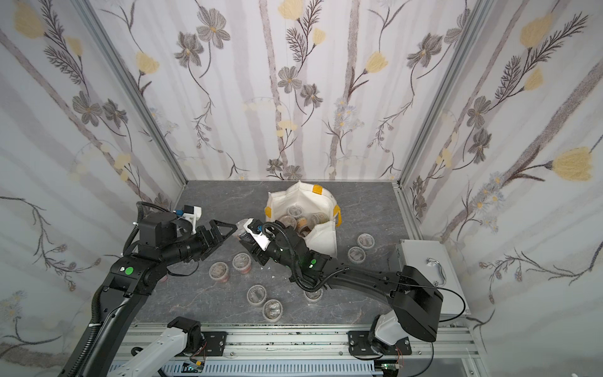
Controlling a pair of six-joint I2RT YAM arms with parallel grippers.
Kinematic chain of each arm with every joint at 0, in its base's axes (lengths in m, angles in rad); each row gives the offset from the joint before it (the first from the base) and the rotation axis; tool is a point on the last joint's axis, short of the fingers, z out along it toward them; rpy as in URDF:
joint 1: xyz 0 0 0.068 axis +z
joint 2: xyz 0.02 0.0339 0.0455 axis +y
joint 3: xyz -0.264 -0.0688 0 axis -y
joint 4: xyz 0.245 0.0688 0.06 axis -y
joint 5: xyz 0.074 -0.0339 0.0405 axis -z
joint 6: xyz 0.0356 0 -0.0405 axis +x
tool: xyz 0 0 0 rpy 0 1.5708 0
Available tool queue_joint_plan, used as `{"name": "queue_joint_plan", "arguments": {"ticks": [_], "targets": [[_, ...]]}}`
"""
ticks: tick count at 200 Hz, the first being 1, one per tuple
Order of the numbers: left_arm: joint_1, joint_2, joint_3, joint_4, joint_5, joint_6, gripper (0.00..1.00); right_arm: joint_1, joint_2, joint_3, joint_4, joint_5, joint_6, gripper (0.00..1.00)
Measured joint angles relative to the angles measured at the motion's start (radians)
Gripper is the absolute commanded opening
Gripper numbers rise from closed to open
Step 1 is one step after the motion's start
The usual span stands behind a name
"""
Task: Take out the seed jars from the canvas bag
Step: Pick up the seed jar from the canvas bag.
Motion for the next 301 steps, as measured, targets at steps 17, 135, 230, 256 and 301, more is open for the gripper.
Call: {"name": "queue_joint_plan", "arguments": {"ticks": [17, 135, 230, 256, 301], "targets": [[0.0, 0.017, -0.008, -0.003, 0.015, 0.033, 1.0, 0.008, 0.024, 0.001, 0.02, 0.022, -0.035, 0.57], [0.001, 0.257, 0.028, 0.003, 0.082, 0.16, 0.89, 0.064, 0.152, 0.043, 0.128, 0.203, -0.235, 0.56], [0.036, 0.299, 0.042, 0.023, 0.195, 0.176, 0.86, 0.073, 0.177, -0.023, 0.303, 0.26, -0.338, 0.56], [0.046, 0.289, 0.038, 0.061, 0.229, 0.171, 0.88, 0.076, 0.176, -0.05, 0.326, 0.252, -0.338, 0.56], [0.069, 0.249, -0.041, 0.157, 0.265, 0.145, 0.73, 0.074, 0.163, -0.092, 0.355, 0.238, -0.337, 0.56]]}}
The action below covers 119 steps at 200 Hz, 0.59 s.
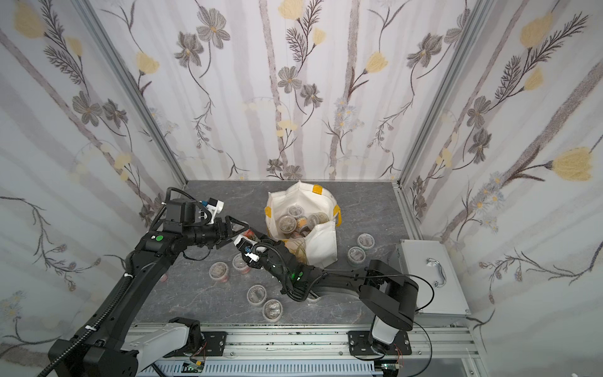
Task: Take out the seed jars from the canvas bag
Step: Pick up the seed jar from the canvas bag.
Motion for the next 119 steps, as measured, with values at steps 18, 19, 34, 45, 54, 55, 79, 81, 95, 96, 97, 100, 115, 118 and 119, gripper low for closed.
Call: {"name": "queue_joint_plan", "arguments": {"ticks": [18, 19, 34, 45, 54, 55, 79, 81, 95, 96, 97, 100, 115, 118, 119], "targets": [[0.001, -0.005, -0.032, 0.054, 0.014, -0.03, 0.73, -0.004, -0.003, -0.006, 0.0, 0.001, 0.009, 0.55], [0.001, -0.005, -0.033, 0.056, 0.015, -0.031, 0.73, -0.005, -0.003, -0.006, 0.0, 0.001, 0.009, 0.55], [0.002, -0.004, -0.04, 0.081, 0.023, -0.039, 0.77, -0.008, -0.003, -0.006, 0.001, 0.002, 0.011, 0.55], [0.003, -0.003, -0.042, 0.094, 0.025, -0.04, 0.81, -0.009, -0.003, -0.005, 0.006, 0.001, 0.022, 0.55], [0.003, -0.003, -0.042, 0.104, 0.03, -0.04, 0.83, -0.009, -0.003, -0.001, 0.005, -0.001, 0.022, 0.55], [0.003, -0.003, -0.042, 0.104, 0.03, -0.04, 0.83, -0.009, -0.003, -0.001, 0.005, -0.002, 0.022, 0.55], [0.004, 0.002, -0.045, 0.126, 0.037, -0.038, 0.83, -0.009, 0.005, 0.017, 0.002, -0.011, 0.024, 0.55], [0.004, 0.002, -0.045, 0.127, 0.037, -0.038, 0.82, -0.009, 0.005, 0.018, 0.002, -0.012, 0.024, 0.55], [0.004, 0.006, -0.049, 0.132, 0.037, -0.034, 0.76, -0.009, 0.011, 0.026, 0.003, -0.018, 0.026, 0.55], [0.004, 0.006, -0.049, 0.132, 0.037, -0.034, 0.76, -0.009, 0.011, 0.026, 0.003, -0.018, 0.026, 0.55], [0.004, 0.007, -0.05, 0.133, 0.037, -0.034, 0.75, -0.009, 0.011, 0.027, 0.003, -0.018, 0.026, 0.55], [0.004, 0.008, -0.05, 0.133, 0.035, -0.033, 0.74, -0.009, 0.013, 0.029, 0.003, -0.018, 0.026, 0.55], [0.005, 0.011, -0.05, 0.133, 0.029, -0.027, 0.67, -0.01, 0.018, 0.034, 0.007, -0.017, 0.026, 0.55], [0.005, 0.011, -0.05, 0.133, 0.028, -0.026, 0.66, -0.01, 0.018, 0.034, 0.007, -0.017, 0.026, 0.55], [0.005, 0.011, -0.05, 0.133, 0.027, -0.024, 0.66, -0.01, 0.018, 0.034, 0.007, -0.017, 0.026, 0.55]]}}
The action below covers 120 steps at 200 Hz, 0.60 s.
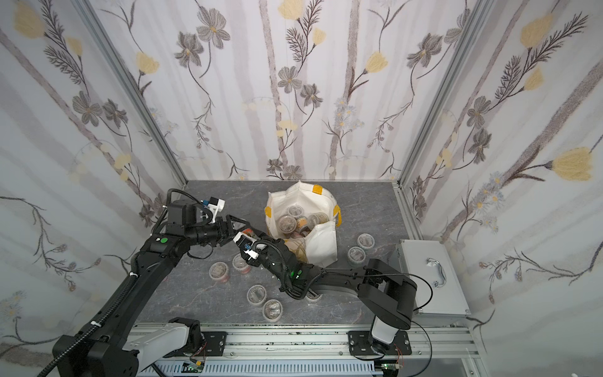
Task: Take out the seed jars from the canvas bag
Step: Pick up the seed jar from the canvas bag.
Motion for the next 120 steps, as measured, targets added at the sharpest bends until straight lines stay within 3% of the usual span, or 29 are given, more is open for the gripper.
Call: {"name": "queue_joint_plan", "arguments": {"ticks": [26, 59, 87, 120], "targets": [[0.0, 0.0, 0.0, -0.006, -0.008, 0.017, 0.62, 0.0, 0.004, 0.0, 0.0, 0.0, 0.008, 0.6], [0.007, 0.0, 0.008, -0.006, -0.052, 0.026, 0.6, 0.001, 0.002, -0.013, -0.001, -0.003, 0.028, 0.79], [0.014, 0.003, 0.008, 0.003, -0.16, 0.046, 0.59, 0.001, -0.05, -0.067, -0.016, 0.022, 0.072, 0.84], [0.014, 0.052, -0.014, 0.04, -0.362, 0.092, 0.62, -0.001, -0.219, -0.15, -0.085, 0.024, 0.176, 0.86]]}}
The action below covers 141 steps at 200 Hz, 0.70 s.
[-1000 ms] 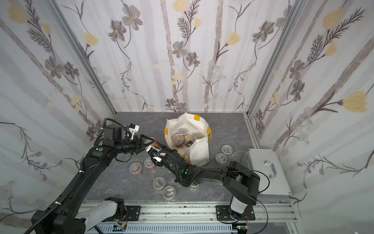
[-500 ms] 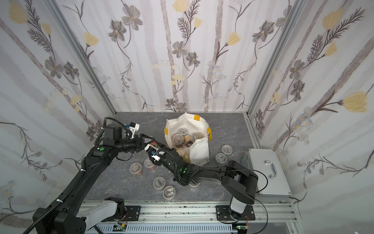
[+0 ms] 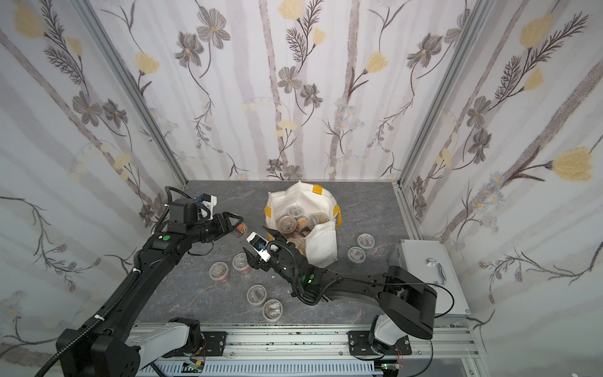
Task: Take out the seed jars from the canvas bag
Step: Pick up the seed jar from the canvas bag, then place the seed jar at the center of the board.
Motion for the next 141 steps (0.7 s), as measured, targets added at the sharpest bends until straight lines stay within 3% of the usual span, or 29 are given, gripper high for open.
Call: {"name": "queue_joint_plan", "arguments": {"ticks": [35, 64, 94, 128, 141], "targets": [[0.0, 0.098, -0.099, 0.08, -0.259, 0.058, 0.64, -0.067, -0.212, -0.033, -0.109, 0.0, 0.163, 0.87], [-0.013, 0.185, -0.141, 0.19, -0.377, 0.056, 0.64, -0.142, -0.303, 0.004, -0.249, -0.002, 0.278, 0.89], [-0.02, 0.307, -0.148, 0.275, -0.465, 0.035, 0.66, -0.22, -0.301, 0.14, -0.478, 0.004, 0.373, 0.89], [-0.043, 0.37, -0.175, 0.312, -0.518, -0.002, 0.77, -0.424, -0.22, 0.353, -0.776, -0.038, 0.524, 0.85], [-0.048, 0.374, -0.176, 0.316, -0.521, -0.013, 0.88, -0.498, -0.179, 0.42, -0.907, -0.043, 0.59, 0.85]]}}
